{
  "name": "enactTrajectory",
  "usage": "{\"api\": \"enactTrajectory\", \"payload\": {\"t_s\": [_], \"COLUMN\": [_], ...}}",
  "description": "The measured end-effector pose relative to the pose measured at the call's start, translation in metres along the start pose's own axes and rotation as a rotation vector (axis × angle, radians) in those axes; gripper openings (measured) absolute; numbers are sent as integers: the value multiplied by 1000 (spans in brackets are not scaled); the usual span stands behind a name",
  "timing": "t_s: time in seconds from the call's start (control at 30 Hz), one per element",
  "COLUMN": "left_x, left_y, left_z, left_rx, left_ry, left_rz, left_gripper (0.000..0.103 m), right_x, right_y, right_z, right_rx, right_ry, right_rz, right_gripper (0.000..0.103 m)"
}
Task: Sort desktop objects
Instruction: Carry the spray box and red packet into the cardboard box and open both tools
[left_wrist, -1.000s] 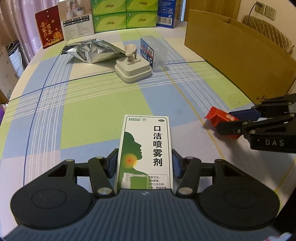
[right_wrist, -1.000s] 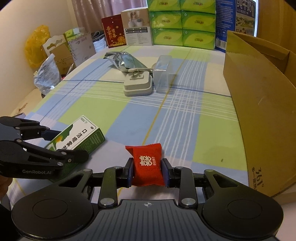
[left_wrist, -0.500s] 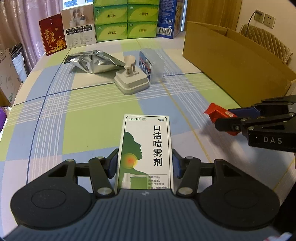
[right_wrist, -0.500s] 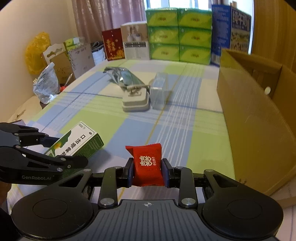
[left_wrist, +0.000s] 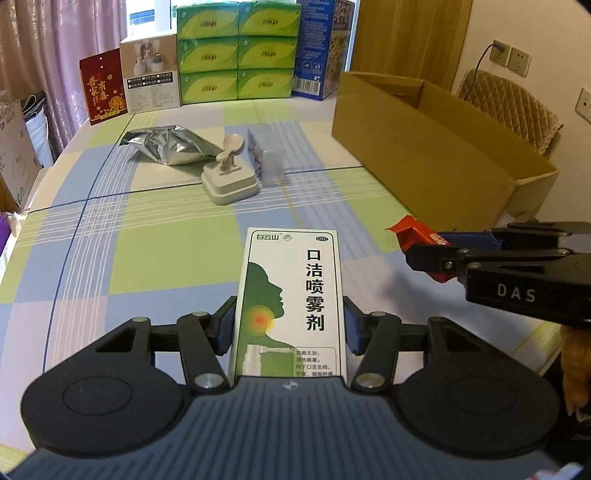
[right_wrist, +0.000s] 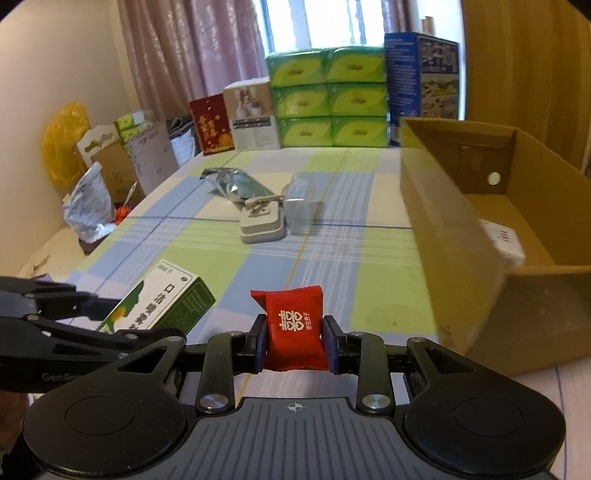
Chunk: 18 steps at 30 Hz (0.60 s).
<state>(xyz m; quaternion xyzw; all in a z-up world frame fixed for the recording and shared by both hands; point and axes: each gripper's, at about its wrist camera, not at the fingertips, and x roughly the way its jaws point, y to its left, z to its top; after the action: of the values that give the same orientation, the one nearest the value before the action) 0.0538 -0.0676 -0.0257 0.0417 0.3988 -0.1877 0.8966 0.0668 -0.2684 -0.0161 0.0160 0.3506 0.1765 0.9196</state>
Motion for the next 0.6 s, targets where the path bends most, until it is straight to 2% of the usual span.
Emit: {"api": "enactTrajectory", "payload": {"t_s": [0.13,0.6], "left_x": [-11,-32], "left_y": [-13,-58], "left_z": [-1,9], "left_rx": [-18,36], "left_ry": [-7,-28], "left_rz": [-10,-45], "left_gripper": [51,51], "right_x": [-18,-66], "right_y": [-10,-27], "right_z": [-1,-5], "right_rx": [39,80], "right_ry": [-24,-73], "right_rz": [-17,-29], "right_gripper": [28,28]}}
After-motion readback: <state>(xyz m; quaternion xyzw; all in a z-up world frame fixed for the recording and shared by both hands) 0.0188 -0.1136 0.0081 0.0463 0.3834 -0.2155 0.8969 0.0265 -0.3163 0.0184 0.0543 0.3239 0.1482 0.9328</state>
